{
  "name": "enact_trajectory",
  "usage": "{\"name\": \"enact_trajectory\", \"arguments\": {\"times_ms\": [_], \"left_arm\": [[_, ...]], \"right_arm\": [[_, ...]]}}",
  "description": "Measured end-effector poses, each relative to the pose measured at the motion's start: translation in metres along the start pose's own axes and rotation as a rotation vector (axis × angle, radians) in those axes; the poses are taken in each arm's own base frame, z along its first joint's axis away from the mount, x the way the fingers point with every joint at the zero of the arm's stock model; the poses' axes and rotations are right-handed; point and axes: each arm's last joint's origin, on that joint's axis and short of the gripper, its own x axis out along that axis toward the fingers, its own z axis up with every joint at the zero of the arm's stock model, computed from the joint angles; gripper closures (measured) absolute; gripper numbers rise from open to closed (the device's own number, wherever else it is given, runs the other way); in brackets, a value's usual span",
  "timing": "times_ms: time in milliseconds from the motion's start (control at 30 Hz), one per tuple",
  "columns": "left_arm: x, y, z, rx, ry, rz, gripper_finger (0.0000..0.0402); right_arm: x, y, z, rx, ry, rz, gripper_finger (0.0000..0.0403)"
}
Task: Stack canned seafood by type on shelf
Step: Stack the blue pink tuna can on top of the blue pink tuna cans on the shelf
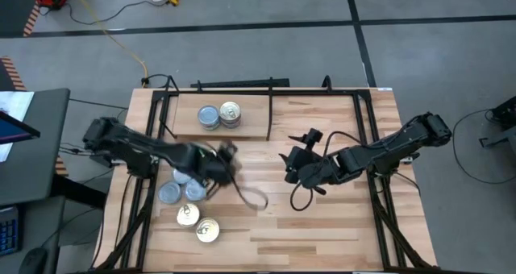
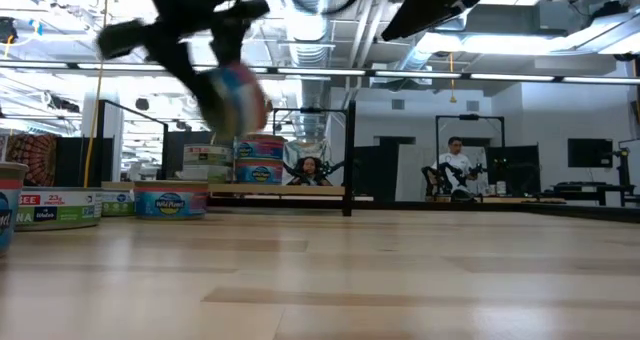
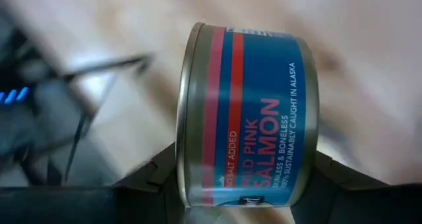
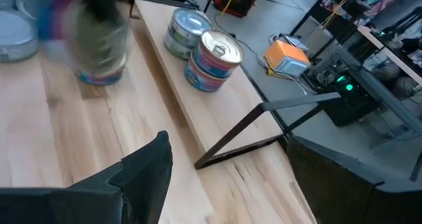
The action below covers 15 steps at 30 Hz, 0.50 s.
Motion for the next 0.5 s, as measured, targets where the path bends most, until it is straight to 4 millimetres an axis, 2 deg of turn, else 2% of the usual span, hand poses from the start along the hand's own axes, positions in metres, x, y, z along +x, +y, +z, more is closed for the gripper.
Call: {"name": "enact_trajectory", "arguments": {"times_ms": [133, 233, 367, 500], "left_arm": [[-0.008, 0.036, -0.038, -0.157, 0.068, 0.155, 0.0217], [-0.004, 0.061, -0.063, -0.243, 0.103, 0.227, 0.0217], [0.009, 0.084, -0.087, -0.282, 0.125, 0.246, 0.0217], [0.019, 0.098, -0.102, -0.257, 0.102, 0.244, 0.0217]], "right_arm": [[0.008, -0.003, 0.001, 0.037, -0.004, 0.001, 0.0072], [0.024, -0.002, -0.011, 0.036, -0.012, 0.046, 0.0072], [0.05, -0.007, -0.018, 0.098, -0.104, 0.178, 0.0072], [0.067, -0.016, -0.02, 0.149, -0.24, 0.365, 0.0072]]}}
